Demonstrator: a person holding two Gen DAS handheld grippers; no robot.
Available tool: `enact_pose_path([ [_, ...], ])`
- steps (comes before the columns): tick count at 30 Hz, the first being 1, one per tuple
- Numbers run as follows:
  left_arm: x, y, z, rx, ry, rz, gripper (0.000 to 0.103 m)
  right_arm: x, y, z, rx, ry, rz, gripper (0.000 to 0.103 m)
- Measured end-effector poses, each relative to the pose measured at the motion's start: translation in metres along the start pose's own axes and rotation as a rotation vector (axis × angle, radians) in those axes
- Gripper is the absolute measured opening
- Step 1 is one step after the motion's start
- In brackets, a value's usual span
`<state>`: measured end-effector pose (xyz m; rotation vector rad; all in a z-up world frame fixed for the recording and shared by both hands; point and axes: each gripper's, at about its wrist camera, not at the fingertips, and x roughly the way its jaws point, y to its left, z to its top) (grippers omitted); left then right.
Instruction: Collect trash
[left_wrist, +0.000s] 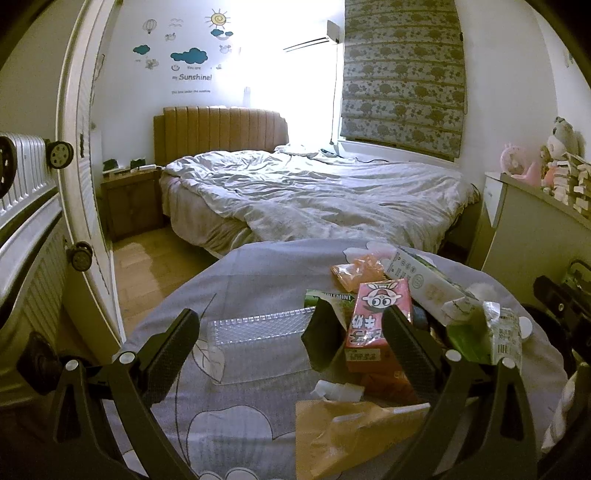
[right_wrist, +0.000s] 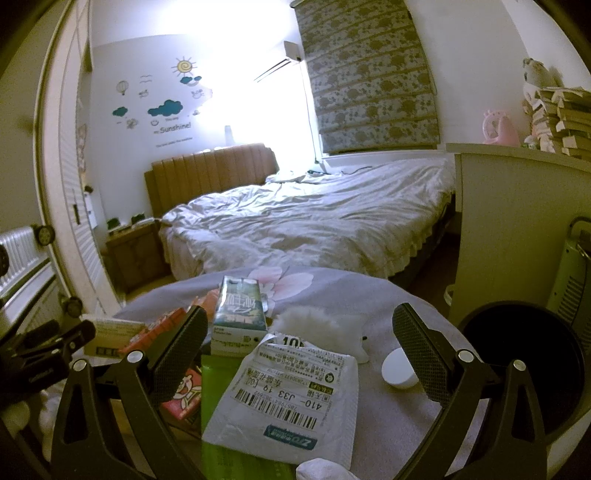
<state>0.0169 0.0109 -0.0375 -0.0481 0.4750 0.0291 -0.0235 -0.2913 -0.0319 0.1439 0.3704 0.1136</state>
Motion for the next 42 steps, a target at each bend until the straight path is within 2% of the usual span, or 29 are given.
enact_pose_path([
  [18,-0.001,-0.002,-0.002,0.003,0.01,-0.001,0.098,0.001,0.0,0.001,-0.004,0.0,0.005,0.099],
  [21,0.001,0.007,-0.003,-0.031,0.043,-0.044,0.098,0.006,-0.005,0.003,0.016,0.03,0.039,0.099],
  [23,0.005,0.03,-0.002,-0.121,0.101,-0.122,0.098,0.014,-0.012,0.011,0.059,0.086,0.092,0.099],
  [25,0.012,0.052,0.001,-0.187,0.151,-0.219,0.098,0.028,-0.017,0.025,0.077,0.18,0.165,0.099],
  [27,0.019,0.066,0.004,-0.209,0.192,-0.266,0.097,0.047,-0.013,0.039,0.046,0.288,0.202,0.099],
  [29,0.024,0.072,0.007,-0.196,0.212,-0.29,0.097,0.063,-0.004,0.049,0.007,0.36,0.229,0.099],
  [31,0.03,0.073,0.008,-0.166,0.237,-0.315,0.088,0.081,0.006,0.056,-0.018,0.438,0.262,0.099],
  [34,0.039,0.069,0.012,-0.126,0.29,-0.401,0.081,0.107,0.014,0.063,-0.03,0.514,0.29,0.099],
  [38,0.045,0.064,0.015,0.006,0.32,-0.412,0.081,0.141,0.016,0.065,-0.012,0.607,0.295,0.099],
  [42,0.048,0.069,0.016,0.164,0.326,-0.417,0.082,0.16,0.026,0.064,-0.006,0.664,0.297,0.098],
])
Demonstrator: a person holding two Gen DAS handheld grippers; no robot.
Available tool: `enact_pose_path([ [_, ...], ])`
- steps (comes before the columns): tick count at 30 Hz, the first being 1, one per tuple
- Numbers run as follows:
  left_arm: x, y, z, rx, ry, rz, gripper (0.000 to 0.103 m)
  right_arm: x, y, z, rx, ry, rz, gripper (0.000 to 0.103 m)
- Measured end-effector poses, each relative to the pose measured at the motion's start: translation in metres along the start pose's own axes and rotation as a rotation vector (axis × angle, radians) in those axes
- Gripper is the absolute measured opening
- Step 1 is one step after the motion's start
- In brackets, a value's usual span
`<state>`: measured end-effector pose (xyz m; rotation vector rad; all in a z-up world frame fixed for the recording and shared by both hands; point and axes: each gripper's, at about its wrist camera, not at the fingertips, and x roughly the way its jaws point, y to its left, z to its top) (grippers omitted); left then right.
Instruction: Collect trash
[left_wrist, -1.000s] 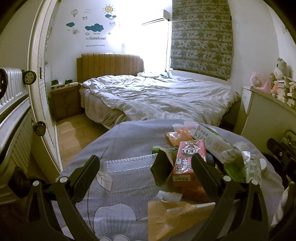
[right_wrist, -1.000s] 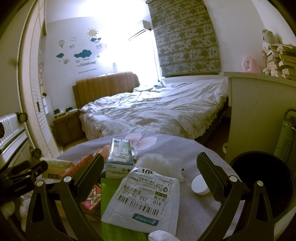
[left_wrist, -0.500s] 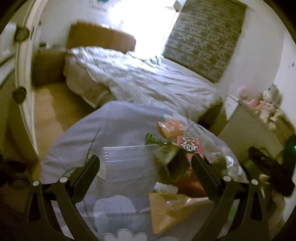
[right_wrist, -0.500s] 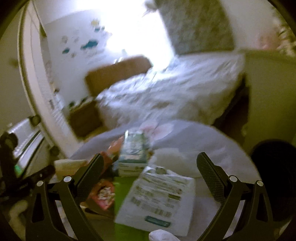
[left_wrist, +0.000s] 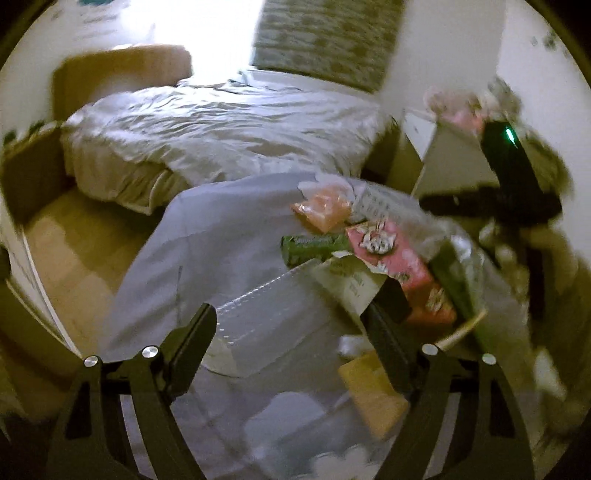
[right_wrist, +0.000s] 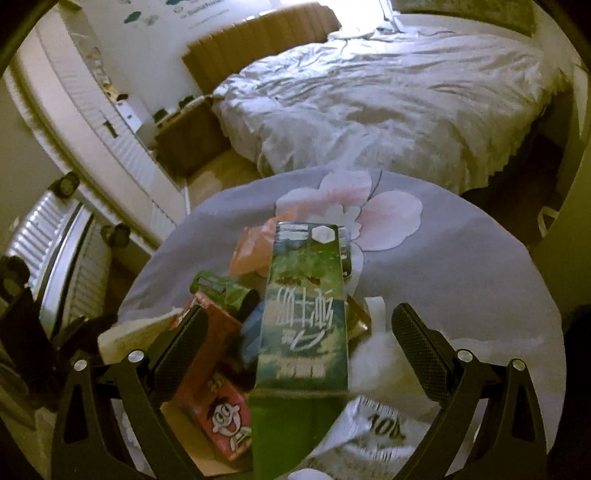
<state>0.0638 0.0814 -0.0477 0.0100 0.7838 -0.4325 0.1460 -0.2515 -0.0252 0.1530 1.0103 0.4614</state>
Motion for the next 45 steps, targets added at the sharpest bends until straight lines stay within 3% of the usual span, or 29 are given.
enact_pose_path([
  [7,0.023,0.004,0.005,0.262,0.083,0.04,0.081,0.026,0.005,0.011,0.002,0.095,0.005,0.088],
  [9,0.034,0.007,0.008,0.285,0.111,0.014,0.081,0.034,0.01,0.012,-0.019,0.119,-0.022,0.077],
  [11,0.042,0.013,0.011,0.274,0.129,-0.017,0.071,0.04,0.012,0.011,-0.032,0.141,-0.045,0.067],
  [13,0.05,0.019,0.013,0.253,0.154,-0.037,0.05,0.045,0.014,0.008,-0.042,0.149,-0.052,0.061],
  [15,0.053,0.025,0.014,0.209,0.149,-0.032,0.042,0.046,0.012,0.006,-0.037,0.138,-0.053,0.052],
  [19,0.045,0.034,0.017,0.124,0.111,-0.019,0.037,0.034,0.009,0.003,-0.003,0.071,0.012,0.052],
  [25,0.011,0.033,0.033,0.015,-0.008,-0.003,0.037,-0.003,0.013,0.0,0.016,-0.067,0.083,0.051],
  [30,-0.022,0.002,0.056,0.009,-0.104,-0.032,0.037,-0.052,0.008,-0.002,0.037,-0.22,0.161,0.051],
  [34,-0.03,-0.039,0.077,0.062,-0.149,-0.061,0.037,-0.094,-0.008,-0.013,0.045,-0.323,0.123,0.051],
  [36,-0.022,-0.06,0.082,0.099,-0.136,-0.037,0.037,-0.106,-0.02,-0.022,0.05,-0.344,0.063,0.051],
  [39,0.016,-0.083,0.078,0.17,-0.013,0.057,0.037,-0.111,-0.035,-0.039,0.073,-0.326,0.014,0.051],
  [42,0.039,-0.095,0.061,0.176,0.069,0.031,0.037,-0.107,-0.043,-0.061,0.084,-0.296,-0.017,0.051],
  [45,0.045,-0.097,0.046,0.151,0.102,0.023,0.038,-0.097,-0.052,-0.08,0.11,-0.267,-0.008,0.051],
])
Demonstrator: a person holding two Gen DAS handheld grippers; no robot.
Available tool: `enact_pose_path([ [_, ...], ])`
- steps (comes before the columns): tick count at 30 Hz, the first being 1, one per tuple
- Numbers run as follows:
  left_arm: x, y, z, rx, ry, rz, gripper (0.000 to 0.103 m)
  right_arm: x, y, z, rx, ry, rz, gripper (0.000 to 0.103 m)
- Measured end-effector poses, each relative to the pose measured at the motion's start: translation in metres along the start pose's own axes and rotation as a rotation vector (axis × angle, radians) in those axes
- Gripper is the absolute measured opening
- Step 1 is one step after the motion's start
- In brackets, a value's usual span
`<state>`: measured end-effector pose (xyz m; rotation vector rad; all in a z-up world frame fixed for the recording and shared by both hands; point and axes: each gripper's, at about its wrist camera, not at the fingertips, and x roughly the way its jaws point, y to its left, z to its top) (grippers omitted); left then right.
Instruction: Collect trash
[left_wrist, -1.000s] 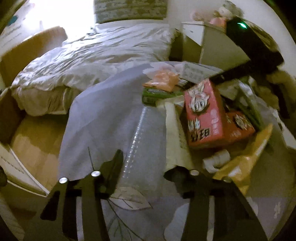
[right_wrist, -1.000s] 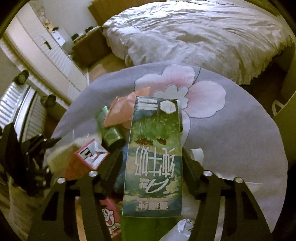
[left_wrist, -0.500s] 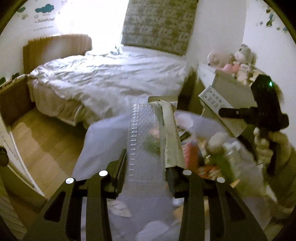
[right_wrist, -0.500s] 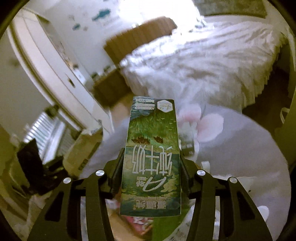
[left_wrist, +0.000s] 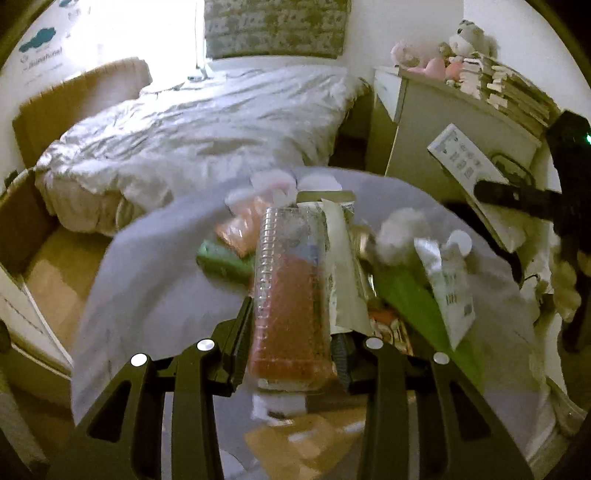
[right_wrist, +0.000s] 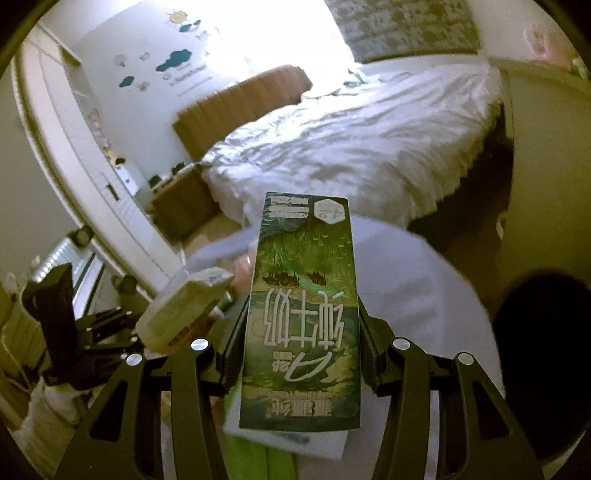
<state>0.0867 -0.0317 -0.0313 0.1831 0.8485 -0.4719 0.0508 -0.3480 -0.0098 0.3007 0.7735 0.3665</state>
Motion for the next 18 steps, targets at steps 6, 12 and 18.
enact_pose_path([
  [6,-0.009,0.002,-0.026,-0.019,0.013,0.011,0.068,0.015,-0.005,-0.025,0.018,0.052,0.016,0.052],
  [12,-0.023,0.002,-0.049,0.001,-0.011,0.014,0.083,0.028,-0.002,-0.039,0.01,0.082,0.01,0.052],
  [18,-0.027,0.033,-0.042,-0.131,-0.065,-0.071,0.083,0.031,-0.001,-0.048,0.0,0.098,0.0,0.052],
])
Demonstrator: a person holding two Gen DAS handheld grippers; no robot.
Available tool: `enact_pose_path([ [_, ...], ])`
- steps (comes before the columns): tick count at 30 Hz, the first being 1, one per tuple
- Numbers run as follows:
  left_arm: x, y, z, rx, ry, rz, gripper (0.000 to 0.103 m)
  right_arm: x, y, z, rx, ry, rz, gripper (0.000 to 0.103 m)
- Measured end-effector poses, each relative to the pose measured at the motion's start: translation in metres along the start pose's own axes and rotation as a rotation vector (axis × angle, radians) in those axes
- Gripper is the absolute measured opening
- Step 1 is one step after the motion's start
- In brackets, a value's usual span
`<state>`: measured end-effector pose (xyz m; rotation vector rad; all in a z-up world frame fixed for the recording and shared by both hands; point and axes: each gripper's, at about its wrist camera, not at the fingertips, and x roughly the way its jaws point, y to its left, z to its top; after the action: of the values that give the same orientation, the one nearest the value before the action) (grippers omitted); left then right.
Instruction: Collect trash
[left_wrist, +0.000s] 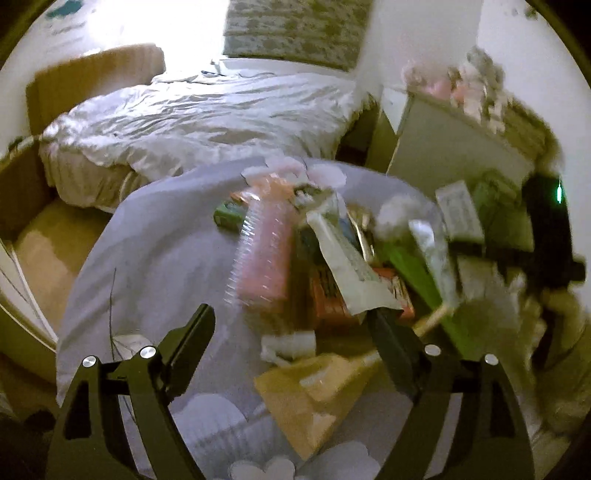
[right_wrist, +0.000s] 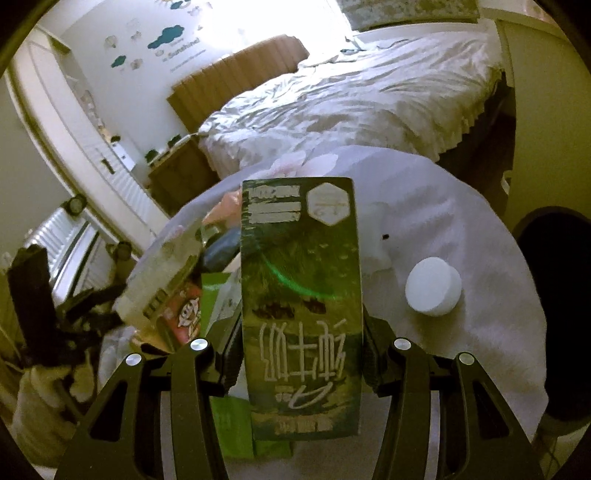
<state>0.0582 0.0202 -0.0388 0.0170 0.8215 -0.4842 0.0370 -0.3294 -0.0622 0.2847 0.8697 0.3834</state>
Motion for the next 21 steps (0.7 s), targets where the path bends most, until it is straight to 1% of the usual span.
enact_pose_path([
  [1,-0.001,0.006,0.004,-0.026,-0.011,-0.011,0.083,0.0,0.002,-0.001,-0.003,-0.001,-0.003,0.052],
  [3,-0.003,0.023,0.014,-0.099,-0.04,-0.07,0.083,-0.001,0.002,-0.001,-0.011,0.001,-0.011,0.052],
  [6,0.003,0.037,0.023,-0.154,-0.03,-0.133,0.083,0.001,0.0,-0.001,-0.013,0.006,-0.012,0.052],
  [8,0.006,0.04,0.027,-0.158,-0.008,-0.163,0.083,0.001,-0.002,-0.001,-0.008,0.007,-0.009,0.052],
  [11,0.002,0.03,0.024,-0.118,-0.014,-0.185,0.08,0.002,-0.004,-0.001,-0.001,0.004,-0.008,0.052],
  [13,-0.001,0.015,0.021,-0.056,-0.032,-0.178,0.059,0.003,-0.005,-0.001,0.009,0.001,0.0,0.052],
  [14,-0.002,0.008,0.021,-0.025,-0.037,-0.165,0.056,0.003,-0.006,-0.001,0.012,-0.001,0.004,0.052],
  [15,0.0,-0.002,0.021,0.015,-0.039,-0.136,0.047,0.004,-0.006,-0.001,0.015,-0.004,0.007,0.052],
  [16,0.003,-0.01,0.02,0.045,-0.038,-0.108,0.035,0.003,-0.006,-0.001,0.015,-0.01,0.01,0.051],
  [17,0.005,-0.017,0.02,0.071,-0.043,-0.084,0.031,0.003,-0.005,-0.001,0.013,-0.014,0.013,0.051],
  [19,0.01,-0.028,0.023,0.079,-0.065,-0.075,0.012,0.0,-0.005,-0.002,0.01,-0.025,0.02,0.051],
  [21,0.017,-0.032,0.029,0.054,-0.074,-0.058,0.005,-0.005,-0.006,-0.003,0.016,-0.045,0.029,0.051],
])
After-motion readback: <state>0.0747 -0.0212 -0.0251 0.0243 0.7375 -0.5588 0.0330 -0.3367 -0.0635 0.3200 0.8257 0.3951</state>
